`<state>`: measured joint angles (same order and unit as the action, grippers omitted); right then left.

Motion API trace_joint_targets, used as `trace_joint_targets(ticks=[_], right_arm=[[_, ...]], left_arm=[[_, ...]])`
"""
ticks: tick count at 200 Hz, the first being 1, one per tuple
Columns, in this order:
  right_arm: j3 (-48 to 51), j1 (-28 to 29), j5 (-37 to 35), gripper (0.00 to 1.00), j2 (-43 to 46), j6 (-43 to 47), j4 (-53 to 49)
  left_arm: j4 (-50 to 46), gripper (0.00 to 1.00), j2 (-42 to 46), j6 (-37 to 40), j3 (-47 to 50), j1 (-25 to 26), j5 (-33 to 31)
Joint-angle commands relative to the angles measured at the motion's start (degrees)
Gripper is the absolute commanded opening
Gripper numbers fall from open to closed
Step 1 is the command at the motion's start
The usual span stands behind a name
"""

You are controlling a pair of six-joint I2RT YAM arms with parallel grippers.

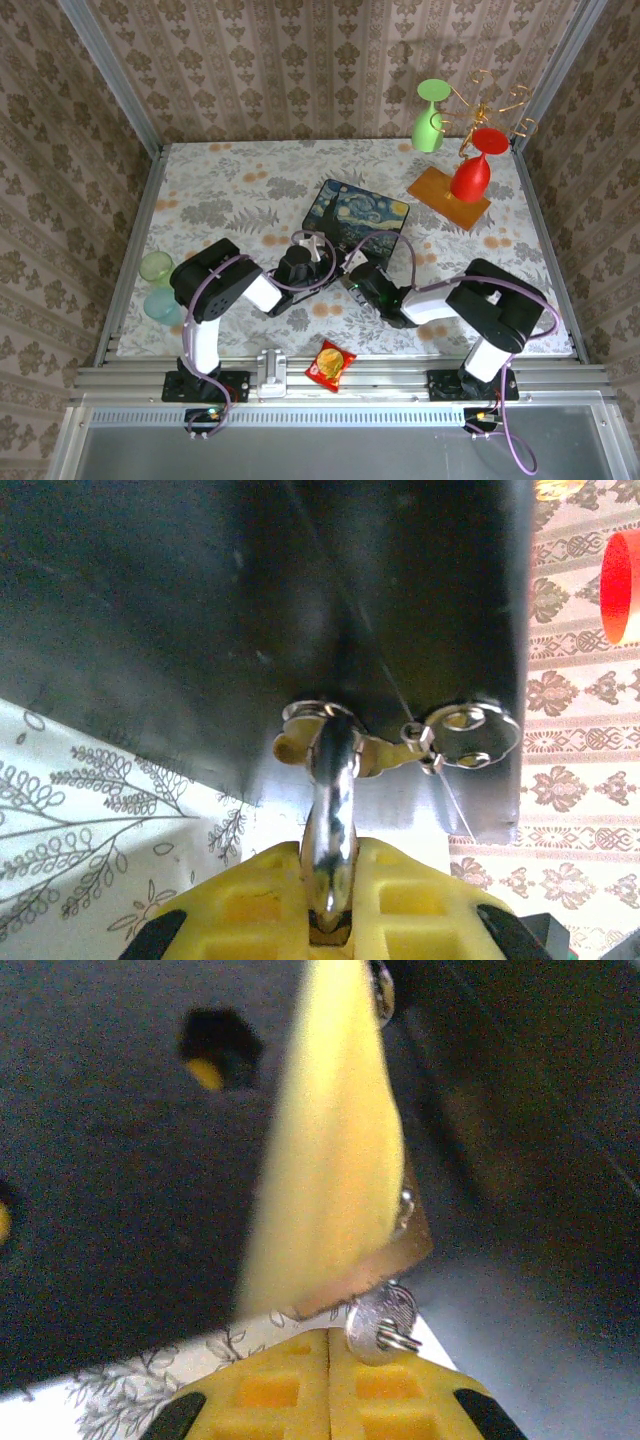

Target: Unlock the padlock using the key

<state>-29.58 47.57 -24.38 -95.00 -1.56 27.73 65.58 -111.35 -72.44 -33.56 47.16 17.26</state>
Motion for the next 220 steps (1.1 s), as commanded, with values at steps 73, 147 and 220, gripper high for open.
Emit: trace_joint_targets(ticks=[73,147,220], right_arm=[[7.87,-10.58,29.66,0.02,8.39,-12.35,7.35],[4.15,-5.23,9.27,0.35,12.30,-7.52,-5.85],[13.93,-0.59,10.08,0.40,13.95,11.57,18.99]], left_arm=[[1.56,0.08,1.44,1.48,0.89,-0.87,3.00],[-4.04,0.01,4.84,2.54,0.48,-1.14,3.22],[-4.79,0.00,5.80,2.25,-0.06,-1.41,5.20]])
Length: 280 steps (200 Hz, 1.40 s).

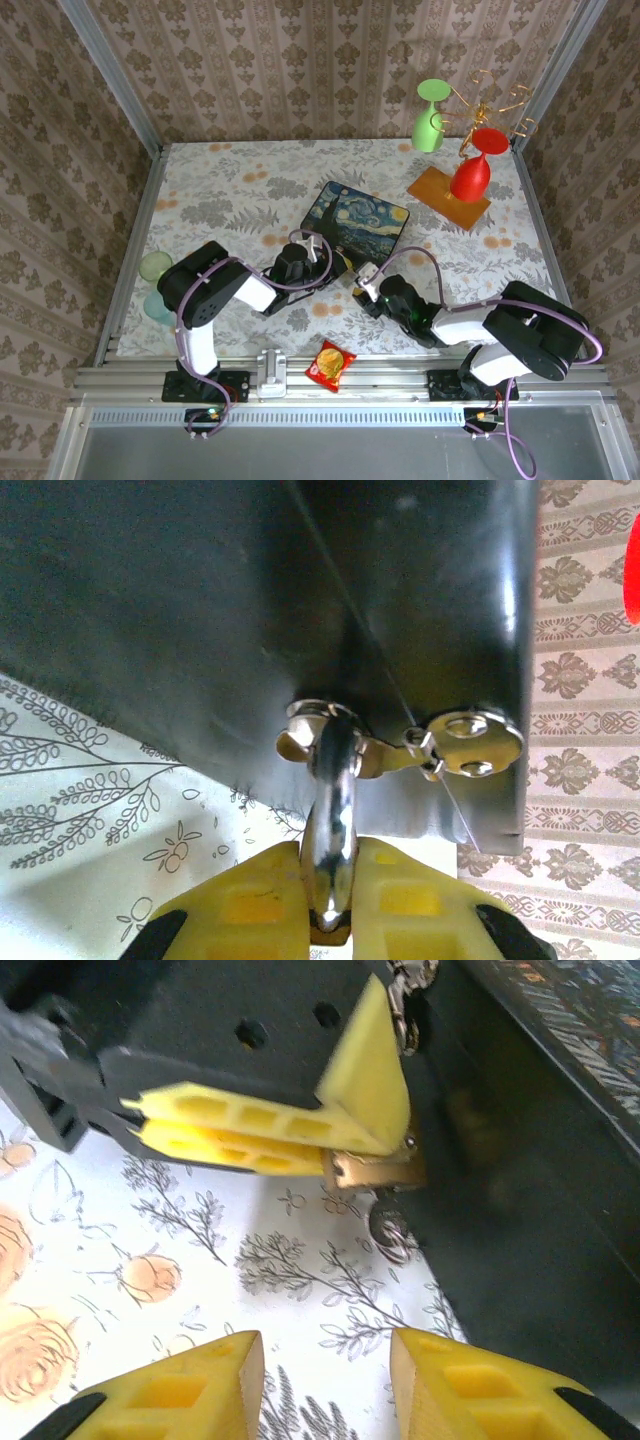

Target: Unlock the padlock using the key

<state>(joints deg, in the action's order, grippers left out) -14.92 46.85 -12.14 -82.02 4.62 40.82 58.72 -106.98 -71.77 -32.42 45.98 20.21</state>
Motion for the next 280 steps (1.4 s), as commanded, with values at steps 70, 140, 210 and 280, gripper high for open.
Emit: trace_joint_targets(ticks=[70,140,210,280], right_arm=[[-3.95,2.37,-8.23,0.40,-12.41,15.59,19.90],[-9.16,8.67,-24.12,0.39,-21.90,24.27,26.68],[-10.15,9.09,-27.94,0.30,-22.43,21.39,23.91],[-9.25,9.58,-30.46,0.16,-23.55,18.88,25.54]], left_arm=[[5.26,0.00,0.99,-0.01,-0.76,-0.59,4.97],[11.66,0.00,-1.25,-3.75,1.41,-0.98,5.75],[8.20,0.00,2.98,-1.32,3.55,-3.18,4.58],[6.05,0.00,5.10,-0.29,3.94,-3.14,4.40]])
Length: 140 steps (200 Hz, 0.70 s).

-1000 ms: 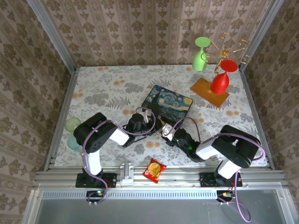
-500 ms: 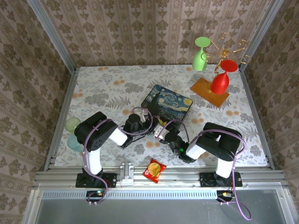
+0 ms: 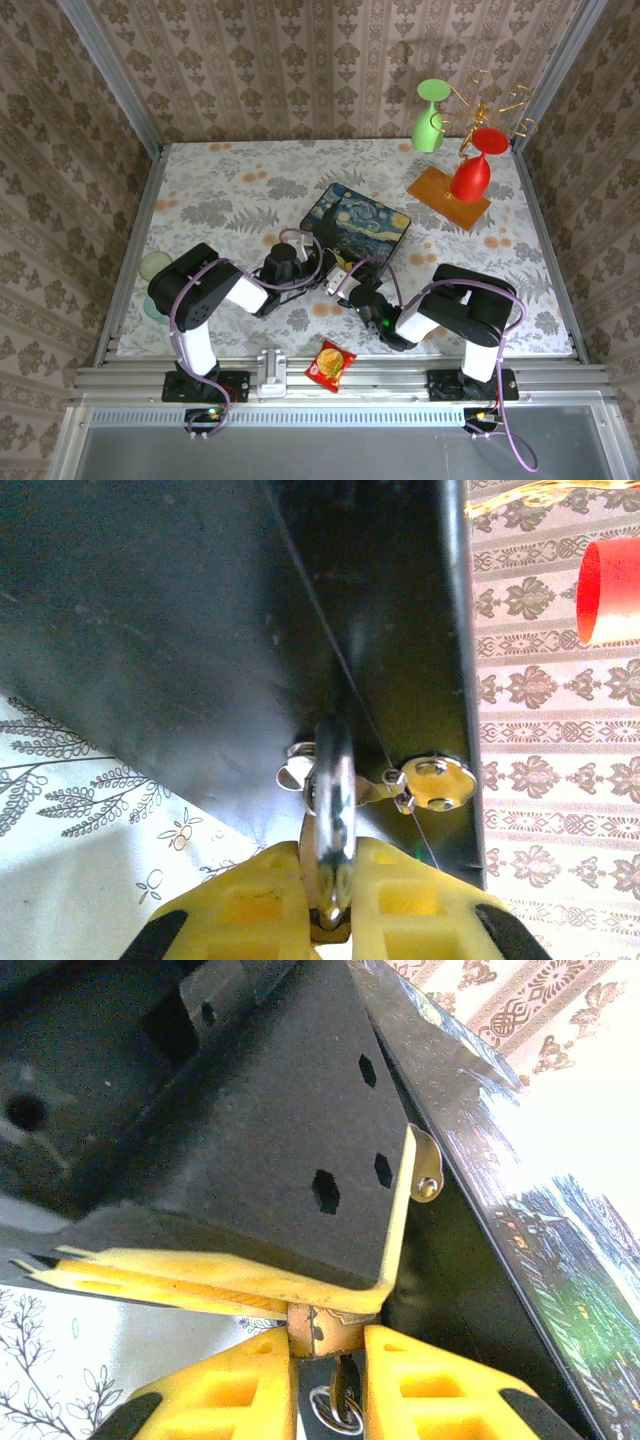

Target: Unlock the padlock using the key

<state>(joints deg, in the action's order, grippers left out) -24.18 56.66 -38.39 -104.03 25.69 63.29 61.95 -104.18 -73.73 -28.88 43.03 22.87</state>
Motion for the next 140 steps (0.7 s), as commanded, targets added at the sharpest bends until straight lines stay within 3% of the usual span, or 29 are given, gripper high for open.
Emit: trace_joint_targets(ticks=[1,46,69,88,140], right_arm=[[0.06,-0.24,-4.22,0.15,-1.58,-2.21,3.16],[0.85,-0.14,-5.77,0.17,-1.69,-3.96,3.03],[1.56,-0.10,-8.58,0.30,1.13,-7.22,0.19],[2.10,0.29,-9.37,0.31,4.83,-11.71,-6.04],[1.35,0.64,-9.42,0.31,0.06,-7.79,1.02]], left_arm=[[2.82,0.00,2.31,1.67,0.40,-0.21,1.74],[2.38,0.00,2.67,1.89,0.32,-0.15,1.52],[2.31,0.00,2.99,1.83,0.64,-0.18,1.07],[1.39,0.00,3.84,2.35,0.85,-0.14,0.76],[1.08,0.00,4.15,2.41,0.11,0.03,1.03]])
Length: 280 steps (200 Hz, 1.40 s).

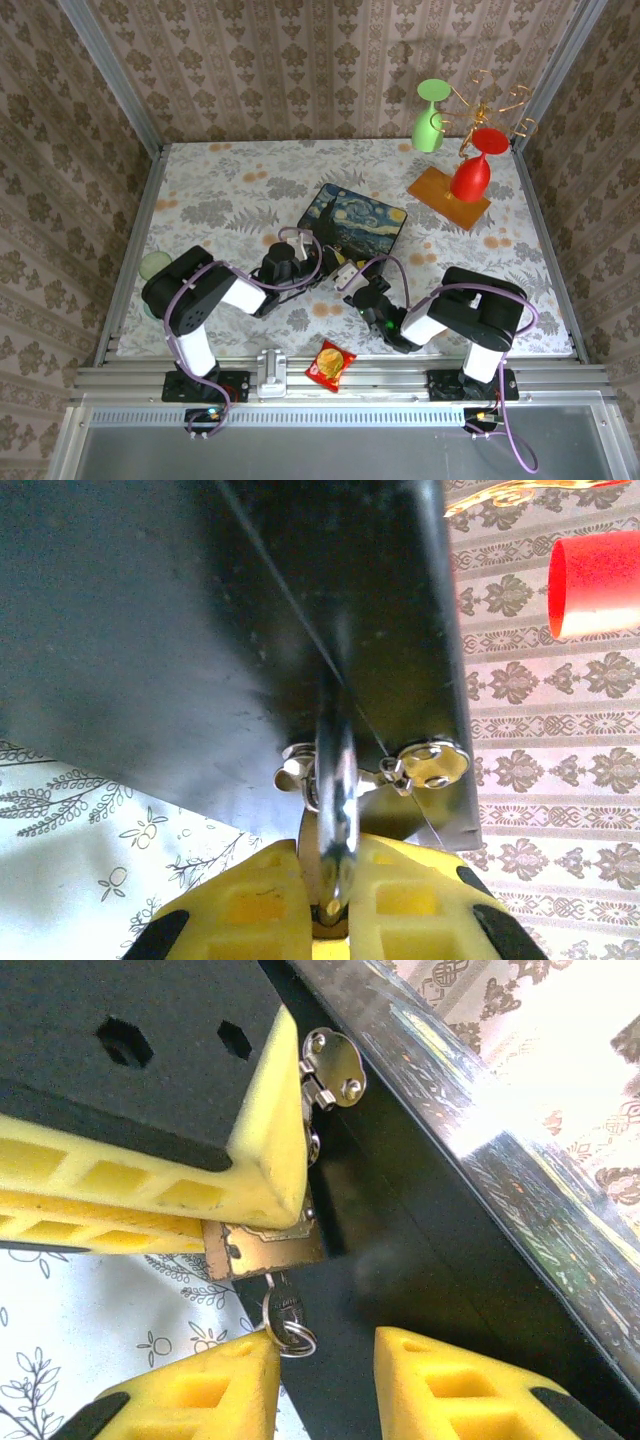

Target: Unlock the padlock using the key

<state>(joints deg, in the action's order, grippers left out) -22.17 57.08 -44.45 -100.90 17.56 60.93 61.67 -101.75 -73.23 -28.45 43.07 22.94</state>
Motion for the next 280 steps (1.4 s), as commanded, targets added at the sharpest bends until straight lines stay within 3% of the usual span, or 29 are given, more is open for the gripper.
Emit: trace_joint_targets(ticks=[1,80,114,155,217,242,280], right_arm=[[-0.58,0.23,-3.32,0.31,-3.16,0.40,3.79],[-2.08,-0.51,0.57,0.31,-5.23,5.87,8.99],[-2.00,-1.74,2.31,0.16,-4.07,4.53,7.63],[-0.50,-2.45,3.29,0.07,-2.37,1.88,5.43],[1.94,-4.82,17.88,0.00,5.83,-11.58,-6.16],[4.01,-7.57,25.47,0.00,9.95,-19.72,-11.03],[5.74,-10.87,32.91,0.00,15.59,-24.91,-16.50]], left_arm=[[1.36,0.00,1.73,1.93,-0.31,-0.05,0.97],[1.10,0.00,1.11,1.49,-1.04,1.69,0.54],[1.54,0.00,1.04,1.17,-0.84,1.79,0.18],[0.80,0.00,1.61,1.59,-0.91,1.77,0.00],[0.69,0.00,1.30,2.26,0.63,1.90,-0.87],[0.49,0.04,0.71,3.16,1.11,1.77,-1.36],[1.24,0.08,-1.06,3.67,1.46,1.78,-1.89]])
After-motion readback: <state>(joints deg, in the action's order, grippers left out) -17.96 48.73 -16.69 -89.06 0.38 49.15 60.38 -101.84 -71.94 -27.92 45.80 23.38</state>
